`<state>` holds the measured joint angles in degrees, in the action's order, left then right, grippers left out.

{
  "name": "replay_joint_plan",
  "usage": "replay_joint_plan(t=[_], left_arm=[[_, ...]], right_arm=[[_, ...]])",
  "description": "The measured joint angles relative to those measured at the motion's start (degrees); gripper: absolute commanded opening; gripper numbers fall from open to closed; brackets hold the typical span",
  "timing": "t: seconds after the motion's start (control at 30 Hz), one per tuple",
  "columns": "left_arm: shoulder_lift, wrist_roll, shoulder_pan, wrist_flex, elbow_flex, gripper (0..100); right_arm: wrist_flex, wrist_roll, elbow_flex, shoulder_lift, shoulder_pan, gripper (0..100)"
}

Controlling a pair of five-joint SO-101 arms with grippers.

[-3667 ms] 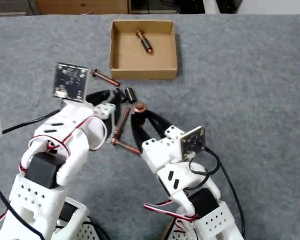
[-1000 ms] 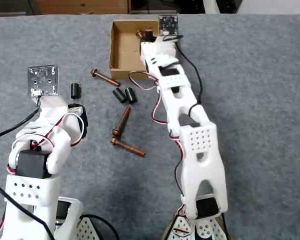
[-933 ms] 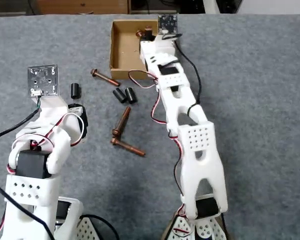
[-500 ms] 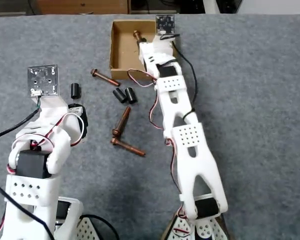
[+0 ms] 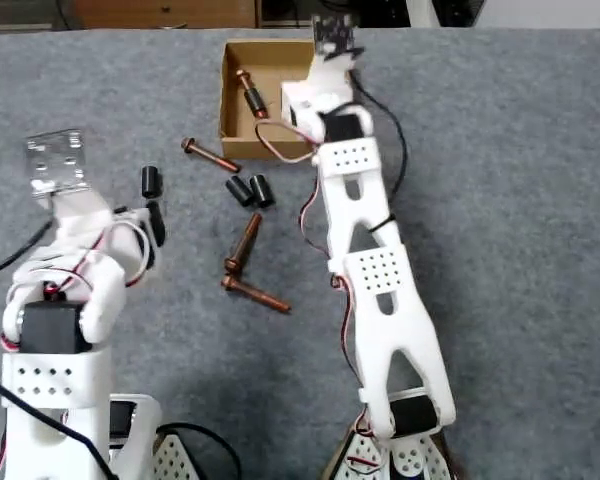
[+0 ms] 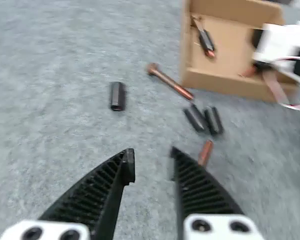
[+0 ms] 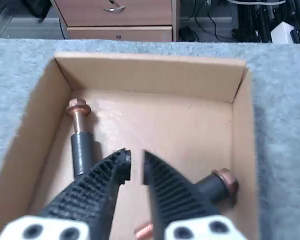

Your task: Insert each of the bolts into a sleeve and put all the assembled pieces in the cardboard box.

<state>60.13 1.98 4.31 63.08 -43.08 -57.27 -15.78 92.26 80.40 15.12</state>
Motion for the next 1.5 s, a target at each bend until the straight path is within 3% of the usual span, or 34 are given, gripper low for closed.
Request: replay_joint_plan(t=[0.37,0.47,0.67,0.83,0.97,1.13,1.33,1.5], left_arm=[[-1.85,2.02,2.99,0.00,-0.53,17],[-5.80,5.98,3.78,0.00,-0.35,17],[-18.90,9.41,6.77,0.00,5.10,16],[-28.31,9.76,12.66,0.00,9.85,16],[-29.71,9.76,17.41,0.00,10.20,16],[-29.98,9.76,21.01,0.00,10.11,16],[-29.98,9.76,22.15,0.00,7.74,16],[-29.98,9.76,22.15,0.00,7.03,16]], right_arm=[[-36.66,0.18,0.09,-21.36,0.97,0.2],[-43.16,4.22,0.09,-26.20,2.64,0.2],[-44.22,8.62,-3.60,-35.78,5.19,0.5],[-44.22,14.07,-19.87,-43.96,9.49,1.4],[-43.69,19.52,-37.10,-45.80,12.66,11.8],[-35.52,25.32,-51.34,-45.80,14.42,22.5],[-28.31,26.02,-53.01,-41.14,15.21,22.4],[-27.96,26.11,-45.45,-32.70,16.18,22.4]])
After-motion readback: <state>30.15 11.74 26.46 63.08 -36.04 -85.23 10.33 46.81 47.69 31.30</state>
